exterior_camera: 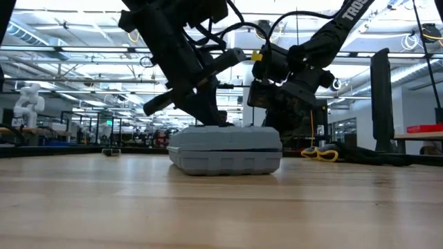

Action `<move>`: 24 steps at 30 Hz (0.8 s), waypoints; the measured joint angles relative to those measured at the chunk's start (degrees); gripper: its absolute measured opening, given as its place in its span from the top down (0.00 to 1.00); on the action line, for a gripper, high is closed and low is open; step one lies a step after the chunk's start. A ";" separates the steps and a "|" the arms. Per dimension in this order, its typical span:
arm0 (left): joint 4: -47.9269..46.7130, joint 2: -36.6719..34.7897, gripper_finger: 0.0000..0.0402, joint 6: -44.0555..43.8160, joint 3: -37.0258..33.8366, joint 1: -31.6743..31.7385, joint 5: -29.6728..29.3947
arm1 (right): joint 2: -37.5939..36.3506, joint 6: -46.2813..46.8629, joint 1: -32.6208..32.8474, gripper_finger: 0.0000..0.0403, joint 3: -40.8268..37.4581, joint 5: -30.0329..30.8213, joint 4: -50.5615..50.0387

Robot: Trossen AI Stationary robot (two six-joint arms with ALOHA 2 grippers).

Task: Prefit tool cases
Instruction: Close the gray prefit tool case, then return to Home Position

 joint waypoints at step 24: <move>1.54 -21.61 0.98 30.73 0.17 -4.16 -12.74 | -20.27 -1.61 1.28 1.00 -0.02 4.38 -6.66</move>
